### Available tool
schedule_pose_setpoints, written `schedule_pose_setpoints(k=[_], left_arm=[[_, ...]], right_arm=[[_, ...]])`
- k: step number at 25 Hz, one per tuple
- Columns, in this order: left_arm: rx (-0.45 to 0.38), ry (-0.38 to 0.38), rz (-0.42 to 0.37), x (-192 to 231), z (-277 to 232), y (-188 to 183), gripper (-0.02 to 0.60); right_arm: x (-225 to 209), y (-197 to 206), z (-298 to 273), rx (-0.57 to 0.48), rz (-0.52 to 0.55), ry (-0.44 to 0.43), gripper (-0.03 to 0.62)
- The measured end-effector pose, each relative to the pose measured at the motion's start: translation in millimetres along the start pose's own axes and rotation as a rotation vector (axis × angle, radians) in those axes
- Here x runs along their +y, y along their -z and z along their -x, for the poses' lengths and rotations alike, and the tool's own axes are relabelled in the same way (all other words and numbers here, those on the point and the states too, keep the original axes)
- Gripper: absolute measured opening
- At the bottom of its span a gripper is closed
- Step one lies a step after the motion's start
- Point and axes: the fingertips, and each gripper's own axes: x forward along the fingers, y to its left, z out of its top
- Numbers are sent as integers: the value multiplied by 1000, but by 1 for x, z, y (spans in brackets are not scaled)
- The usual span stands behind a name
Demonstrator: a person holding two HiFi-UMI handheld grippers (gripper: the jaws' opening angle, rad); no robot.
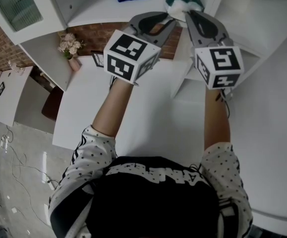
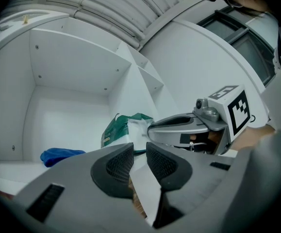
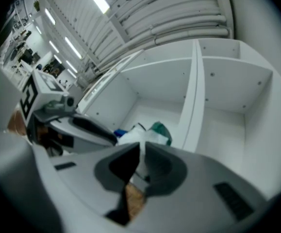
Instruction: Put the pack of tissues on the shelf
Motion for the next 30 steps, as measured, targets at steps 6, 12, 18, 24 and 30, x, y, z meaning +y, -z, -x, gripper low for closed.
schedule_pose_setpoints(k=[6,12,18,24,30], left_arm=[[0,0,-12,-4,6,-2,114],[-29,10,-21,-15,19,-9,109],[-39,30,-15,-34,32,-9,66],[-53,35,-26,-52,45,-5,35],[-42,29,-16,-70,67,9,34]], right_arm=[[0,-3,4,-25,-27,-3,52],[11,-22,25,-103,-45,-25,52],[20,-24,54,-145,-87,-55,43],[32,-14,83,-170,-132,-94,32],[51,6,115,-167,-237,-135,31]])
